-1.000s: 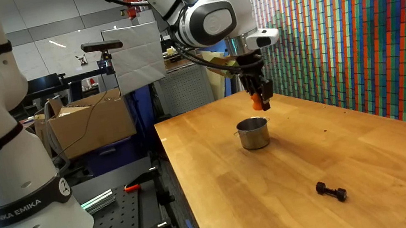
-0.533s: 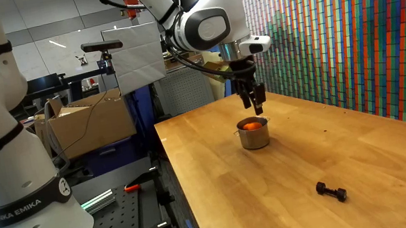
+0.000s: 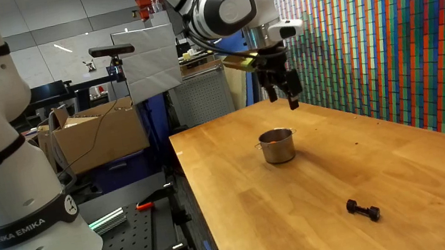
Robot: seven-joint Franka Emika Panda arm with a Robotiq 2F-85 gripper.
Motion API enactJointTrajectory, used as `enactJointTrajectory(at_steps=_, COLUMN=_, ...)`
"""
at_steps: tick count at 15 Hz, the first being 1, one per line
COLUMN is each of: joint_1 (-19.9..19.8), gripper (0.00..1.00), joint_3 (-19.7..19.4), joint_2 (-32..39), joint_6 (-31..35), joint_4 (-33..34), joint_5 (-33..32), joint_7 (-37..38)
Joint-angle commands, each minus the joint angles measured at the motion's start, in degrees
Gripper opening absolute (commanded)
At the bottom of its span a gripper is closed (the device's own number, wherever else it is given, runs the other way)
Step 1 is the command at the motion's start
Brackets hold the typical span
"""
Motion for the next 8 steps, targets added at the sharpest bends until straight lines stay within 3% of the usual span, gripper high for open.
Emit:
enactJointTrajectory(at_steps=1, joint_1=-1.7, gripper=1.00, joint_3=-1.6, joint_2=-7.7, joint_6=-11.4, joint_4=1.3, joint_5=0.1, joint_7=-5.0)
enactJointTrajectory(at_steps=4, joint_1=-3.1, gripper=1.00, joint_3=-3.8, joint_2=-13.4, joint_6=-24.6, joint_4=3.1, joint_5=0.3, joint_7=-10.1)
enactJointTrajectory(at_steps=5, joint_1=-1.6, gripper=1.00, joint_3=-3.4, joint_2=-9.4, joint_6=-17.9, joint_4=2.6, joint_5=0.0, joint_7=-6.6)
enactJointTrajectory(at_steps=8, joint_1=-2.3, gripper=1.00, joint_3=-4.6, joint_2=-13.3, joint_6=-23.6, joint_4=2.9, joint_5=0.0, joint_7=-8.9)
